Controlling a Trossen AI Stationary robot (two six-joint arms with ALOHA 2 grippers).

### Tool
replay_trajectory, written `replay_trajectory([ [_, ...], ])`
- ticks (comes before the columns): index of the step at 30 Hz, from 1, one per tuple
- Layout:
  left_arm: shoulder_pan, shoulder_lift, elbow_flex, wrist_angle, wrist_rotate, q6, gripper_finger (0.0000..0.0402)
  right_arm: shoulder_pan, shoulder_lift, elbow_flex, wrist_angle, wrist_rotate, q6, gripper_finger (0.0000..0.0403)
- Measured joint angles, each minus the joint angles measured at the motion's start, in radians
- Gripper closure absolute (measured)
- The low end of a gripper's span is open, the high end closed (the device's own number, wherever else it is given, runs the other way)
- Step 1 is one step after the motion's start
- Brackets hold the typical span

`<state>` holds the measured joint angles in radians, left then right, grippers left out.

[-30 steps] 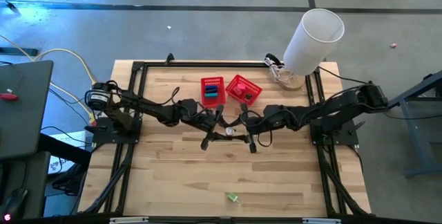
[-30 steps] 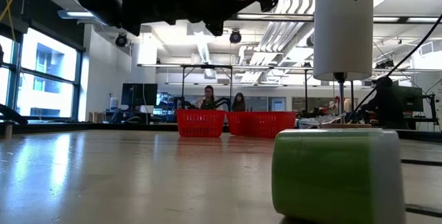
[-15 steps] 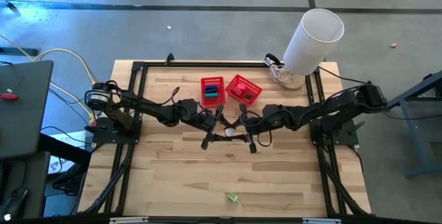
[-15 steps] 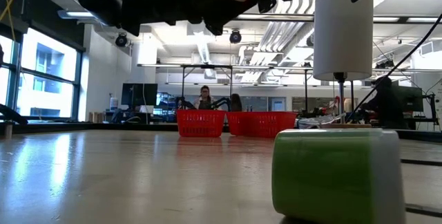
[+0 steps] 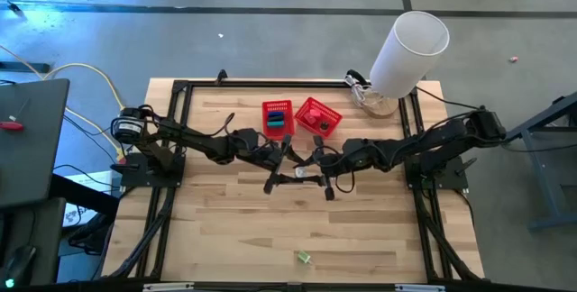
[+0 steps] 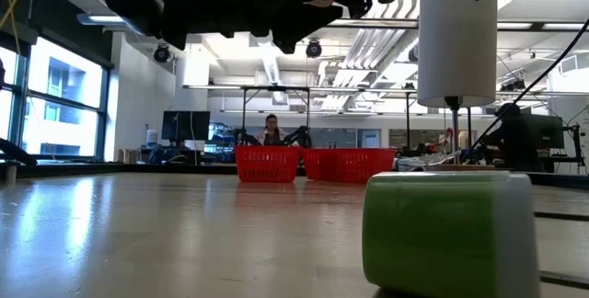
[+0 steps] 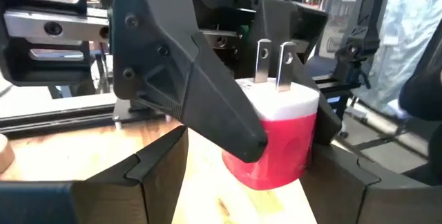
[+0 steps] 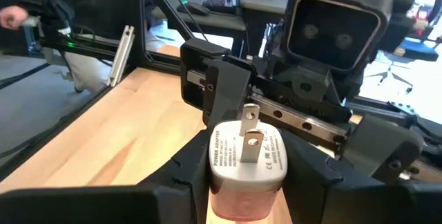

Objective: Pick & Place Office items
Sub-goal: Put the pink and white charger adapter into the right red bin

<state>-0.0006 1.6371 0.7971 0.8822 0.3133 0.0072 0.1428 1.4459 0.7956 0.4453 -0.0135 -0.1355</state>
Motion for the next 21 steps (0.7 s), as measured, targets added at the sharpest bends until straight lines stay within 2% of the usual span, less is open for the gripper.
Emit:
replay_trajectory([
  [6,0.0,0.0,0.0,-0.013,-0.008,0.068,0.0144,0.004,-0.007,0.0,-0.028,0.021,0.0,0.0278],
  [12,-0.001,0.0,0.0,-0.019,-0.024,0.066,0.0101,0.004,-0.007,0.0,-0.037,0.035,0.0,0.0278],
  [17,-0.001,0.0,0.0,-0.044,-0.133,-0.066,0.0074,0.016,-0.009,0.0,-0.048,0.052,-0.004,0.0278],
  [21,0.02,-0.006,0.0,-0.081,-0.121,-0.044,0.0071,0.036,-0.014,0.0,-0.108,0.201,-0.014,0.0278],
])
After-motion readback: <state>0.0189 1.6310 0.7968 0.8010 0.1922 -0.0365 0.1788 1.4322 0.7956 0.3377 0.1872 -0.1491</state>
